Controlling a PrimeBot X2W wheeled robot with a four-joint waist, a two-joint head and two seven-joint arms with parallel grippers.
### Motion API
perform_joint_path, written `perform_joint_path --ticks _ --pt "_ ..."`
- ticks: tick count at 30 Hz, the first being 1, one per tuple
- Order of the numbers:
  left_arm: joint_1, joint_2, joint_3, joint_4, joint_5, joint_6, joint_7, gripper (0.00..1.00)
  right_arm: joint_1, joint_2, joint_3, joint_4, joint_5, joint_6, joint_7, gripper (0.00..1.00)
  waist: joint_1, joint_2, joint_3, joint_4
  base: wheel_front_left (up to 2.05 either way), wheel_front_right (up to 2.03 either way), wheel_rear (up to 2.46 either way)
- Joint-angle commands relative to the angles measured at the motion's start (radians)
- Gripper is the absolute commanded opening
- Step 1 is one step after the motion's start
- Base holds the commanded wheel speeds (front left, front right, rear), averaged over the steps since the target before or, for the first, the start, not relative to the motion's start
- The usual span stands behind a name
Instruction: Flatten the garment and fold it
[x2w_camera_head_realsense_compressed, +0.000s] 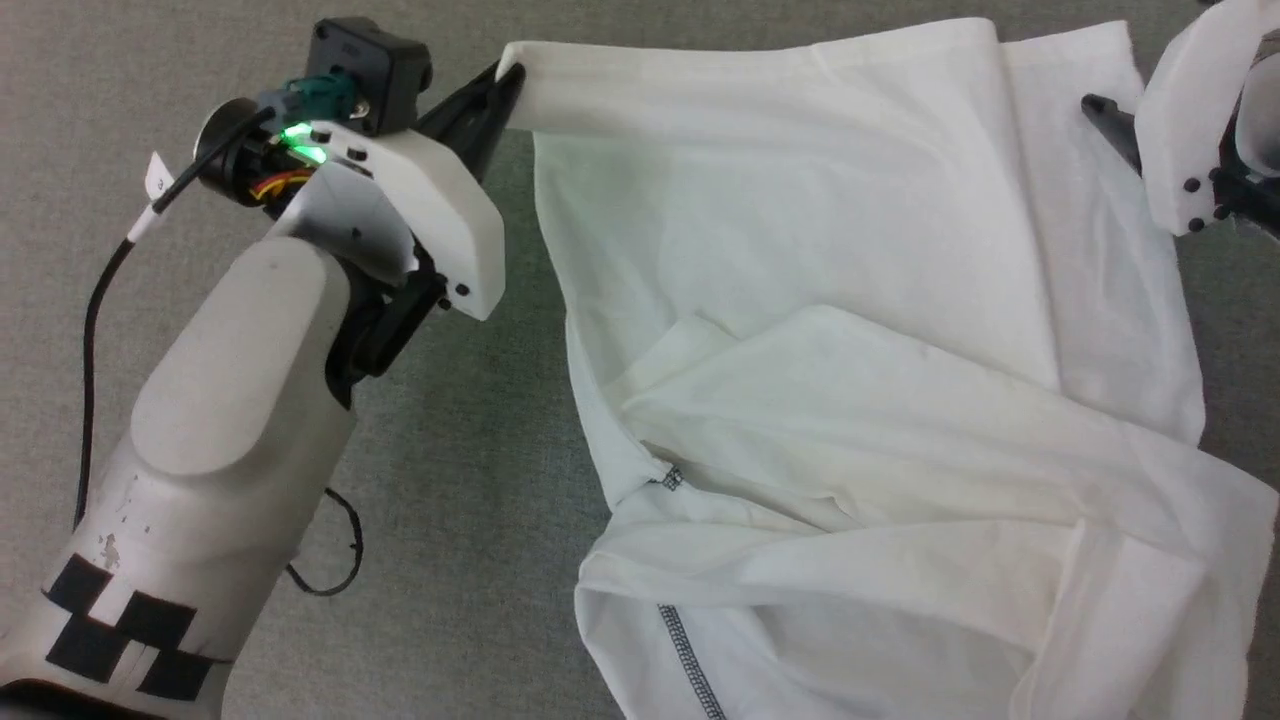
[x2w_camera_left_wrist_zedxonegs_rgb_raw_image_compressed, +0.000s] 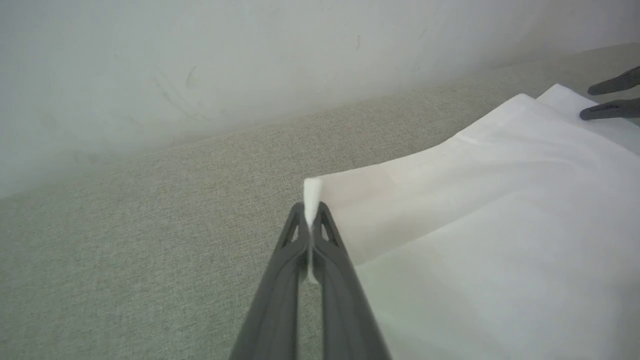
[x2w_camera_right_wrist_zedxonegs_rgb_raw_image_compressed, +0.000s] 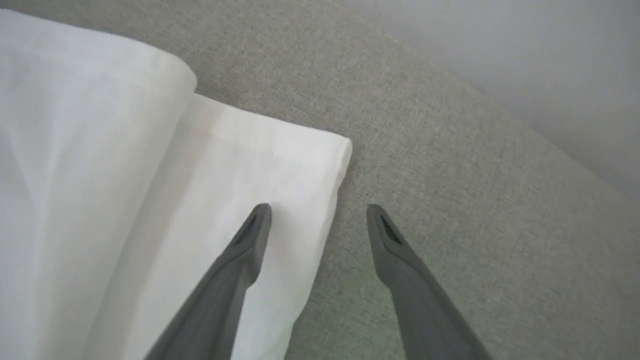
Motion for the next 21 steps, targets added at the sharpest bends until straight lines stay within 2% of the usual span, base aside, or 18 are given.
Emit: perform_joint_path --ticks 1,6,7,8,12,21 --pt "-0.009 -0.01 -0.006 -0.006 0.01 -0.003 -0.007 0.0 -0.016 -0.008 0.024 0.029 -0.01 -0.001 -0.009 1.0 -0.0001 0.0 0.033 0.036 0.0 0.0 0.0" --pt "-0.029 -0.023 -0.02 0.002 0.012 -0.008 -0.011 0.0 -0.017 -0.018 0.107 0.118 0.022 -0.001 -0.013 1.0 -0.0001 0.0 0.043 0.044 0.0 0.0 0.0" --pt "-0.033 -0.024 -0.022 0.006 0.013 -0.01 -0.013 0.0 -0.014 -0.021 0.123 0.128 0.032 -0.001 -0.013 0.55 -0.0001 0.0 0.044 0.043 0.0 0.0 0.0" --pt "-0.036 -0.025 -0.023 0.011 0.014 -0.011 -0.015 0.0 -0.012 -0.026 0.14 0.135 0.04 -0.001 -0.017 0.0 -0.0001 0.0 0.045 0.042 0.0 0.0 0.0" --pt "-0.049 -0.021 -0.021 0.038 0.009 -0.015 -0.025 0.0 -0.027 -0.058 0.177 0.158 0.06 -0.001 -0.077 0.0 -0.0001 0.0 0.043 0.029 0.0 0.0 0.0" --pt "-0.077 0.011 0.016 0.127 0.003 -0.009 -0.083 0.0 -0.099 -0.073 0.129 0.262 0.029 -0.001 -0.322 0.0 -0.0001 0.0 -0.032 -0.043 0.0 0.0 0.0"
